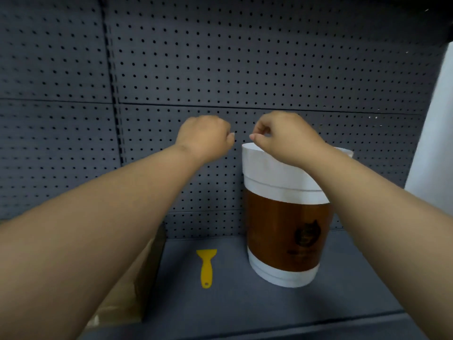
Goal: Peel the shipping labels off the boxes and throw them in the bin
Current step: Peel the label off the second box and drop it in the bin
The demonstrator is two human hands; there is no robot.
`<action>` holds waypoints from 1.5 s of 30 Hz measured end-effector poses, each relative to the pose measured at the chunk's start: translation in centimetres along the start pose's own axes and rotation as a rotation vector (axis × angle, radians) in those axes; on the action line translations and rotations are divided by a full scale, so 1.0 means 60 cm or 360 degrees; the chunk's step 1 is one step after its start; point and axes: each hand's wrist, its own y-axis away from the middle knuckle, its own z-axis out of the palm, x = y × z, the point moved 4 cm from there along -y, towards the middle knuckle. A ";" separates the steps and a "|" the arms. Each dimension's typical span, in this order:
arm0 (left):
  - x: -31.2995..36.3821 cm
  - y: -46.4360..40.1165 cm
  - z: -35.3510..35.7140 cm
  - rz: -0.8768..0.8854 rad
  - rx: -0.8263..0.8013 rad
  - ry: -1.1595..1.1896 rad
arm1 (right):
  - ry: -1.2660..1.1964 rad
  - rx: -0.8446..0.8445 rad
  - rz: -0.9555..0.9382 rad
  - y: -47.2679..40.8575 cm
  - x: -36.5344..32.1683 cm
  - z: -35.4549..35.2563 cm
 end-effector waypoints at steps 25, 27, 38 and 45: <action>-0.507 0.467 -0.022 -0.0144 -0.0389 -0.0457 | -0.0158 -0.0546 0.0062 0.017 -0.496 0.377; -0.533 0.494 -0.022 -0.0139 -0.0408 -0.0462 | -0.0173 -0.0525 0.0068 0.027 -0.522 0.393; -0.603 0.567 -0.023 -0.0207 -0.0410 -0.0520 | -0.0157 -0.0474 -0.0063 0.055 -0.588 0.439; -0.626 0.584 -0.025 -0.0311 -0.0445 -0.0538 | -0.0174 -0.0493 -0.0160 0.047 -0.591 0.452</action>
